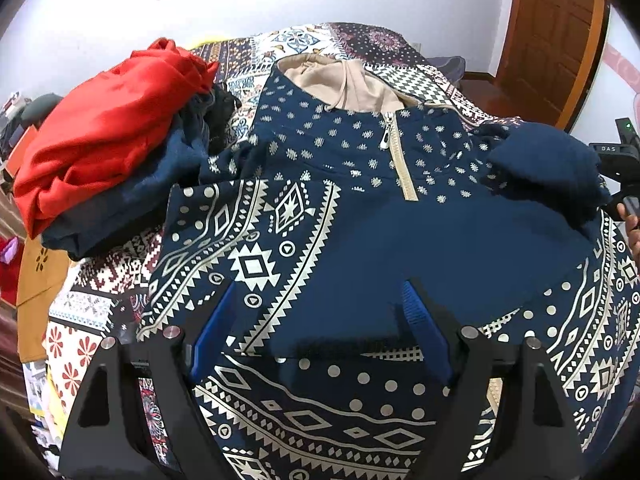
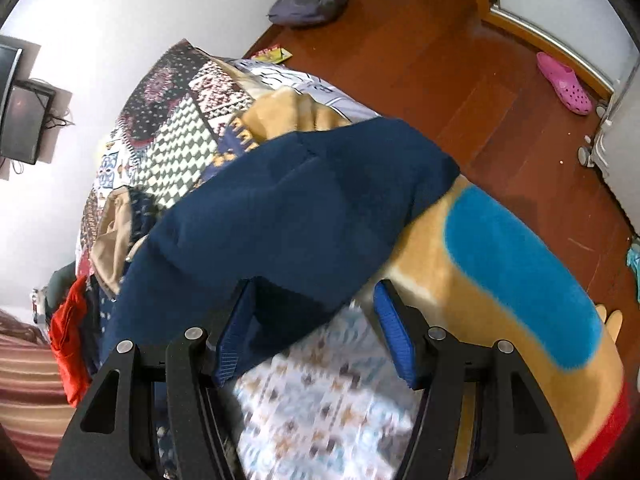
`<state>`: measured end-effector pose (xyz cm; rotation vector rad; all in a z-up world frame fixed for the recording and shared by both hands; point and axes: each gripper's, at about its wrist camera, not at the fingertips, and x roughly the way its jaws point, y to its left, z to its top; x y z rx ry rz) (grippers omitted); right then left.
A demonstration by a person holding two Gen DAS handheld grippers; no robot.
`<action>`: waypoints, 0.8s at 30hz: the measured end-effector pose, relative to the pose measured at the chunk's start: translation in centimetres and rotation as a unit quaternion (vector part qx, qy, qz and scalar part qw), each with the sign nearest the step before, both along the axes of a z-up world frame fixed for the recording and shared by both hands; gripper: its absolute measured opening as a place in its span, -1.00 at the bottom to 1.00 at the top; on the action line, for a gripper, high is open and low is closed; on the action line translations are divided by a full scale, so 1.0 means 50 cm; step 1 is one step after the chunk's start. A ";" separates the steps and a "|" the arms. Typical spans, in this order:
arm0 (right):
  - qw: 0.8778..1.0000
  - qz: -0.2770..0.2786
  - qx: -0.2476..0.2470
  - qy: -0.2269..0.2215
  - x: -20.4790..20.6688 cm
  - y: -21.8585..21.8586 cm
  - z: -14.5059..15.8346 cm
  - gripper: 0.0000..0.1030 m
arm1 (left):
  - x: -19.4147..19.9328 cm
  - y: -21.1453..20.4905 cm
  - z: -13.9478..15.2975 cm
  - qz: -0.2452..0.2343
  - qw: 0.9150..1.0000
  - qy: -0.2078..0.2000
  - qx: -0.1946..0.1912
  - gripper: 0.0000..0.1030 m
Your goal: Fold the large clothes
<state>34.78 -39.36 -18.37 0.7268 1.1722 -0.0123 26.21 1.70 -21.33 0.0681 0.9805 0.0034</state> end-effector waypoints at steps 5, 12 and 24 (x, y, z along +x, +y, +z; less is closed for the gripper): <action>0.999 0.012 -0.040 -0.022 0.010 0.010 0.022 -0.50 | 0.000 0.012 -0.004 0.008 1.000 0.003 -0.008 0.59; 0.985 0.056 -0.134 -0.091 -0.010 0.071 0.116 -0.86 | -0.016 0.033 0.008 0.017 1.000 -0.002 -0.017 0.59; 0.938 0.177 -0.148 -0.258 -0.086 0.285 0.370 -0.87 | -0.067 0.078 0.051 0.025 0.998 -0.035 -0.035 0.59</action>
